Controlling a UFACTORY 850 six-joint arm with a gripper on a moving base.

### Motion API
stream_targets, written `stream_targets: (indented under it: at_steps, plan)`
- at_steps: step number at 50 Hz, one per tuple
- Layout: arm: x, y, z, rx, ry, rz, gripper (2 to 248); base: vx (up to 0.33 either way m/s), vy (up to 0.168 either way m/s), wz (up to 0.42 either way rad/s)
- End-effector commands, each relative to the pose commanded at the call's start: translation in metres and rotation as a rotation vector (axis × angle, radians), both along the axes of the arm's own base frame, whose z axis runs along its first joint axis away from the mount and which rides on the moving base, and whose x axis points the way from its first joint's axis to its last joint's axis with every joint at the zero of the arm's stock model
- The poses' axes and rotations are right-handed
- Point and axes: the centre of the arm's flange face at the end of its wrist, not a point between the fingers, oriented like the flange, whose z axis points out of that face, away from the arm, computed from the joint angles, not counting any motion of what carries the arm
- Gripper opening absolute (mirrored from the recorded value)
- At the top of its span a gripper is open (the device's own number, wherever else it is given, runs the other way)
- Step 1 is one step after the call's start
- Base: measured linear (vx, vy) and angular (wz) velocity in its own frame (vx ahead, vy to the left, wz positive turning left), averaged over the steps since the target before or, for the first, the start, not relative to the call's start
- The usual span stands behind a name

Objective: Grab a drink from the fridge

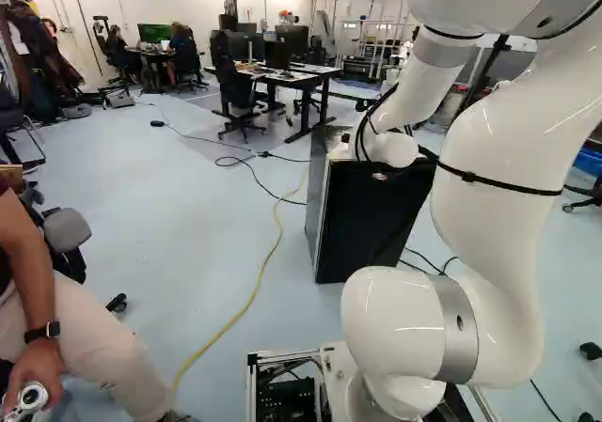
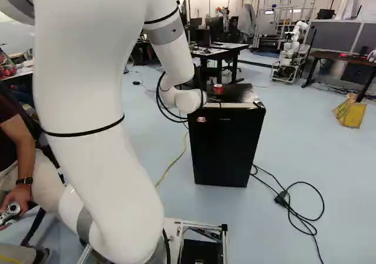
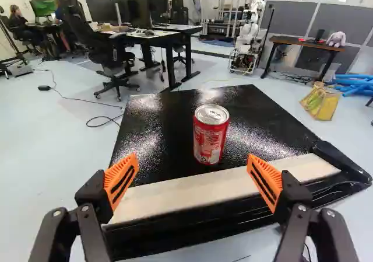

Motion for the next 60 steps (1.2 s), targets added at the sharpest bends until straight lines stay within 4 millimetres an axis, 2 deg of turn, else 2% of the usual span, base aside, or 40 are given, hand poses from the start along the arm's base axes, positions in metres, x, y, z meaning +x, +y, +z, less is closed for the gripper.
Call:
stream_targets:
  at_steps: [60]
  plan:
    - [0.057, -0.034, -0.008, -0.005, -0.024, -0.033, 247, 0.000, 0.000, 0.000]
